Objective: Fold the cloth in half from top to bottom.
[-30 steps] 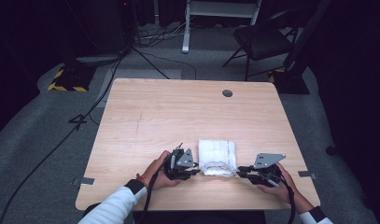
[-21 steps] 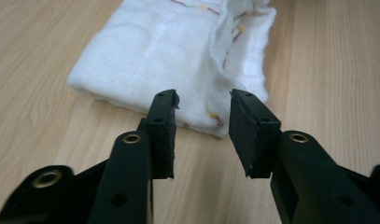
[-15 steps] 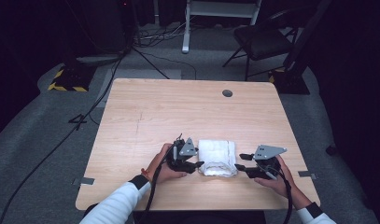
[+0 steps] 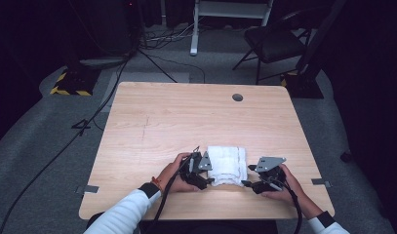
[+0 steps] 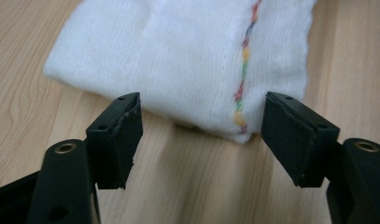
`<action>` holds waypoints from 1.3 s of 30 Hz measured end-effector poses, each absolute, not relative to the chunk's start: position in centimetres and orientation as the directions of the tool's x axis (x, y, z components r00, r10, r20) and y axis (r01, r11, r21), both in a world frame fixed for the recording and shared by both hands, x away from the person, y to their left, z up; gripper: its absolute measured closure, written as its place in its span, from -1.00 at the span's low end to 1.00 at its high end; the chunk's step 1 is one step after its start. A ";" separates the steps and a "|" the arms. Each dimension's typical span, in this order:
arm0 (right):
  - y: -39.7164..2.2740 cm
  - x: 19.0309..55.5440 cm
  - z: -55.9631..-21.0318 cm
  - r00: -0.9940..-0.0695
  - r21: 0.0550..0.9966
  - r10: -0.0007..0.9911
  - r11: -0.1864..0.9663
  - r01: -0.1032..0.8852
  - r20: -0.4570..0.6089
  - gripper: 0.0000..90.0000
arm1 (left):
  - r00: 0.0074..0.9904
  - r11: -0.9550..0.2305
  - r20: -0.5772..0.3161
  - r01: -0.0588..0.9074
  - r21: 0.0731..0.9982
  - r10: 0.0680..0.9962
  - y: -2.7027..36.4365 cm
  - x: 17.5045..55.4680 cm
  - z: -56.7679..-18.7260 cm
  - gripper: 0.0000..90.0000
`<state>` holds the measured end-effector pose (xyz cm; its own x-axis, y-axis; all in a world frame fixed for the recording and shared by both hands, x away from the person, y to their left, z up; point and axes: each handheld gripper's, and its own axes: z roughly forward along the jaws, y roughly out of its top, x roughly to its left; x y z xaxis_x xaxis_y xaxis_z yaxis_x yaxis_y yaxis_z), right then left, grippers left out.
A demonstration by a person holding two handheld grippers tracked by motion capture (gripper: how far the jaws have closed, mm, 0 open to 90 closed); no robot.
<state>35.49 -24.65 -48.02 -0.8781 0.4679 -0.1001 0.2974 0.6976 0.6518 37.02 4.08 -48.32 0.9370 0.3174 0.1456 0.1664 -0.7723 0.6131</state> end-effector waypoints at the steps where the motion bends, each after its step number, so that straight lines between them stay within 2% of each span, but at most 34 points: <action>1: -24.7 35.5 -48.1 -0.877 0.649 0.470 0.698 0.302 -0.097 -0.20 | 0.936 -0.769 0.140 0.174 0.615 0.324 4.3 37.1 -48.4 -0.38; 15: -25.9 35.3 -47.0 -0.857 0.671 0.502 0.676 0.303 -0.119 -0.27 | 0.897 -0.699 0.116 0.246 0.671 0.426 8.9 36.9 -46.8 -0.53; 21: -27.2 35.4 -46.3 -0.836 0.691 0.534 0.652 0.312 -0.127 -0.28 | 0.864 -0.694 0.152 0.268 0.668 0.480 11.5 36.3 -46.5 -0.53; 26: -28.3 35.3 -46.1 -0.816 0.689 0.560 0.648 0.325 -0.142 -0.28 | 0.847 -0.708 0.203 0.252 0.660 0.491 13.0 35.6 -46.1 -0.54; 39: -31.6 34.6 -46.6 -0.760 0.680 0.626 0.635 0.367 -0.174 -0.34 | 0.812 -0.732 0.249 0.286 0.618 0.527 16.1 34.4 -46.6 -0.54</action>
<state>34.62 -31.62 -46.58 -0.7603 0.6257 -0.1743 0.3669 0.6351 0.6798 34.39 16.15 -46.62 0.8125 0.5273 0.2487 0.2858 -0.7321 0.6183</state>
